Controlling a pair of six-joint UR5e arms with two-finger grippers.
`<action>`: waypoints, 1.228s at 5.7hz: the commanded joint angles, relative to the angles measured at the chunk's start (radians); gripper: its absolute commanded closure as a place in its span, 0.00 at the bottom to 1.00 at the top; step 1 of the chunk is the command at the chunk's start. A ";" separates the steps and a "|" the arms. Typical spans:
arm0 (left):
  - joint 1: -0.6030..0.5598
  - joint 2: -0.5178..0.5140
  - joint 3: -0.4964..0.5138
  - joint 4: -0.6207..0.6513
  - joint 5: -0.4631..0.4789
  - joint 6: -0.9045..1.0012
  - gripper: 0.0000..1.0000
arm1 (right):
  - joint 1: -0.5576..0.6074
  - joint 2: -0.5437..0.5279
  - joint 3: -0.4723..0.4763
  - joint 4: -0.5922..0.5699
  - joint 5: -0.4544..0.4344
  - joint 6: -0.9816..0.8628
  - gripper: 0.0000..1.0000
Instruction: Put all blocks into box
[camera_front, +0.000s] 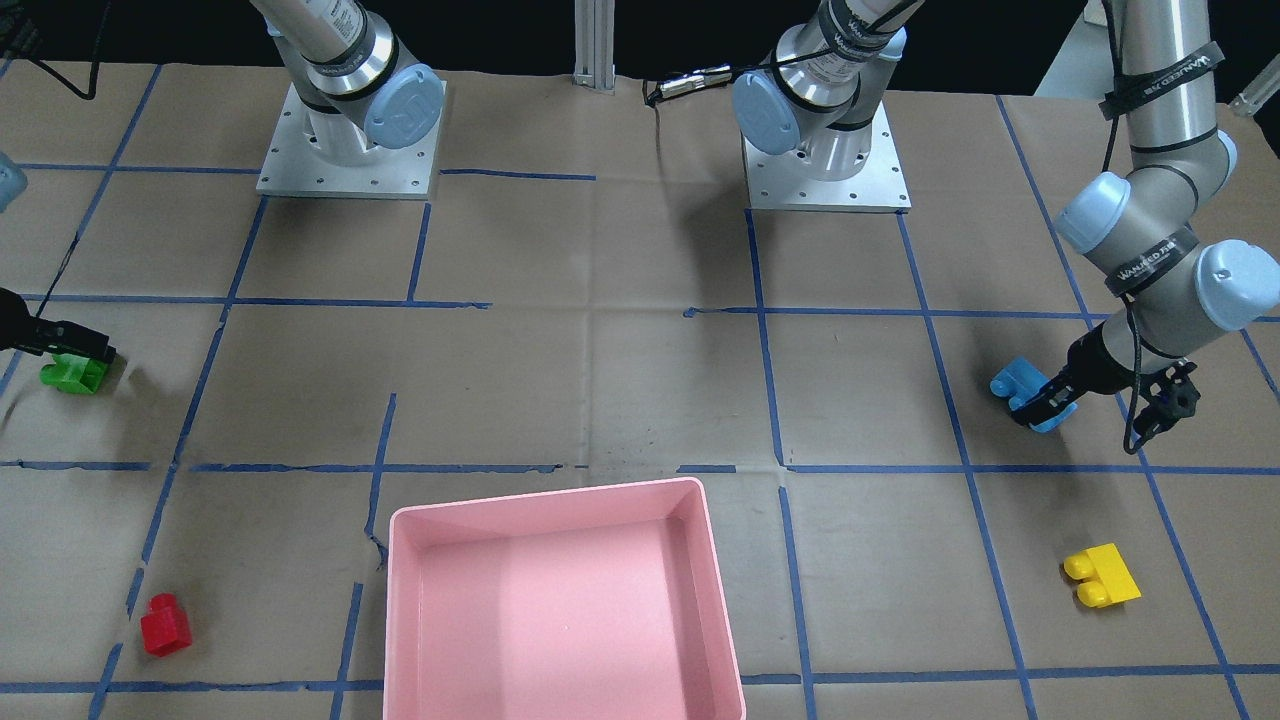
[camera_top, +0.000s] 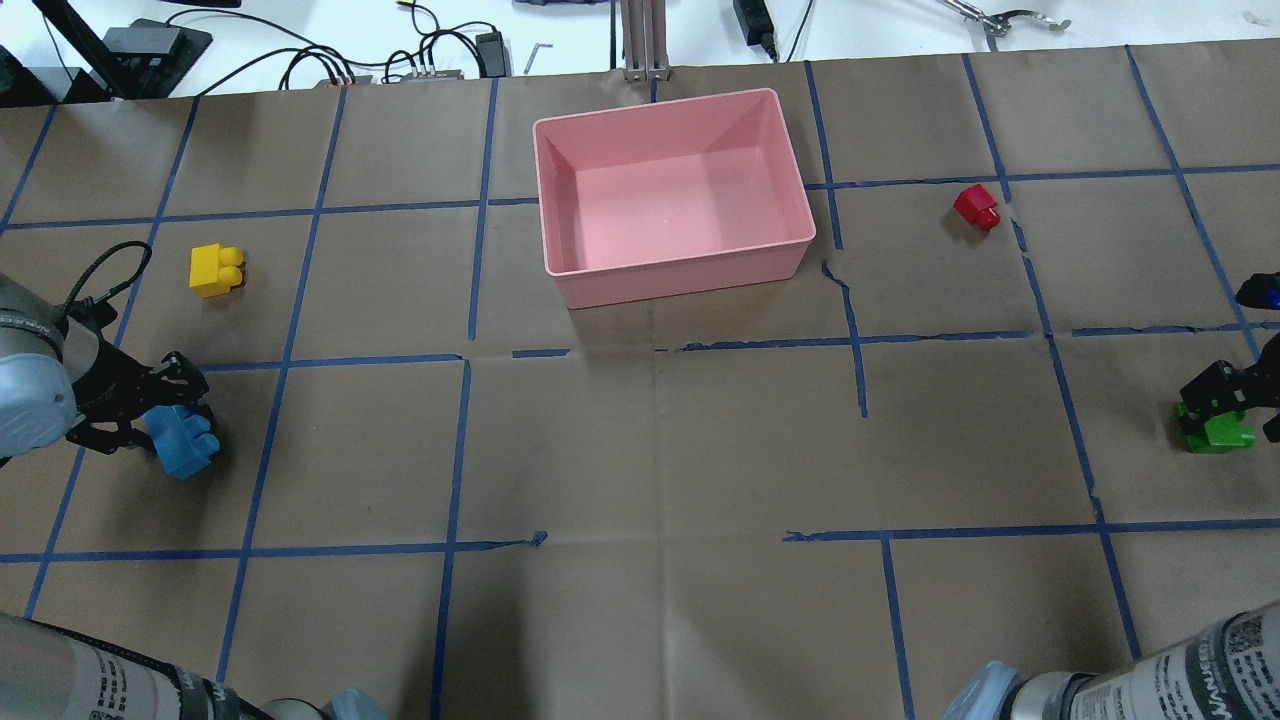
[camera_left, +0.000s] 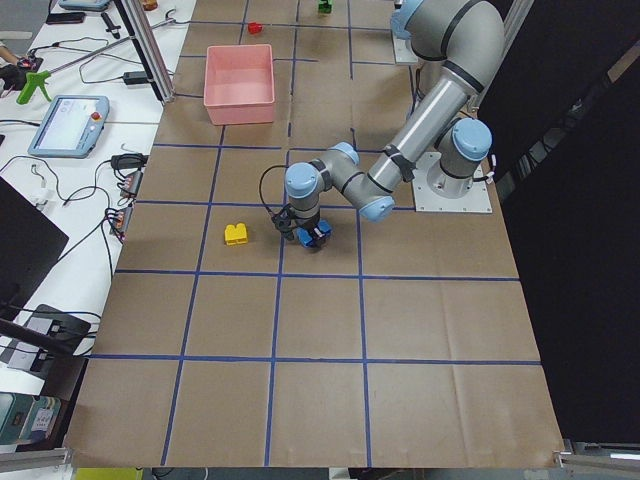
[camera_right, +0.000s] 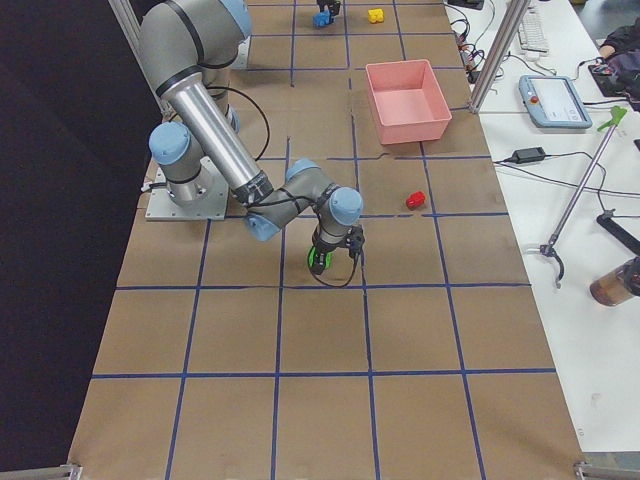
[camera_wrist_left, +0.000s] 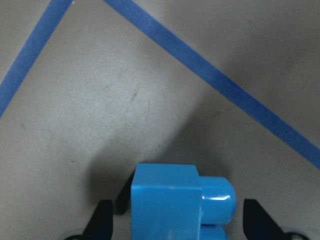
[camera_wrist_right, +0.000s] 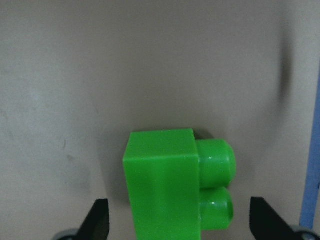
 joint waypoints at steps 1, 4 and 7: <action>-0.003 0.020 0.006 -0.005 -0.007 0.003 0.74 | 0.000 0.000 0.009 -0.026 0.001 0.001 0.10; -0.279 0.221 0.029 -0.086 -0.079 -0.421 0.75 | 0.000 0.000 0.009 -0.054 0.001 -0.002 0.40; -0.595 0.093 0.321 -0.172 -0.195 -1.059 0.74 | -0.002 -0.014 0.003 -0.060 -0.002 0.002 0.58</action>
